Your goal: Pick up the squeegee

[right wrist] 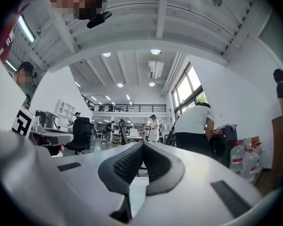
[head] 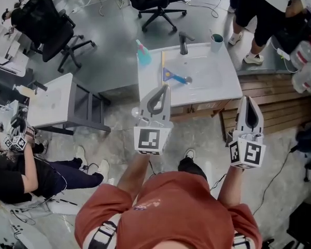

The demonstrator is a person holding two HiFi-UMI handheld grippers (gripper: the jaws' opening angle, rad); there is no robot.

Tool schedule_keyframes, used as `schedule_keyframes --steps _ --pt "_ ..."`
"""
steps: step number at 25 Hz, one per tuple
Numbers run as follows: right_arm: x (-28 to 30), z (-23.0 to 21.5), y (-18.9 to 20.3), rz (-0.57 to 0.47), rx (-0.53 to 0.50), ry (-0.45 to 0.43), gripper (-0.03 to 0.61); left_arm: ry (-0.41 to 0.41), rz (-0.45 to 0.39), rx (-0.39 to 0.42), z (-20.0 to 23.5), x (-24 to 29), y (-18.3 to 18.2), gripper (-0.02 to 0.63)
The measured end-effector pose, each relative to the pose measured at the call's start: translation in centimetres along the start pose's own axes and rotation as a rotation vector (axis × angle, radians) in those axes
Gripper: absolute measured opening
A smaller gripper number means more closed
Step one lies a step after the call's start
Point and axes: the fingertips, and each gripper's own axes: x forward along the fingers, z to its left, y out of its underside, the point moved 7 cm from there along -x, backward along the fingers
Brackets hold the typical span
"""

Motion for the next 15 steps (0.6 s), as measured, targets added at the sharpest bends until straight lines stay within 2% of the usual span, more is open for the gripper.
schedule_keyframes --steps 8,15 --pt "4.5 -7.9 1.6 -0.015 0.053 -0.001 0.008 -0.021 0.021 0.021 -4.3 7.3 0.7 0.015" --pt "8.0 -10.4 2.8 -0.007 0.073 -0.032 0.008 -0.083 0.017 0.011 -4.2 10.4 0.8 0.015"
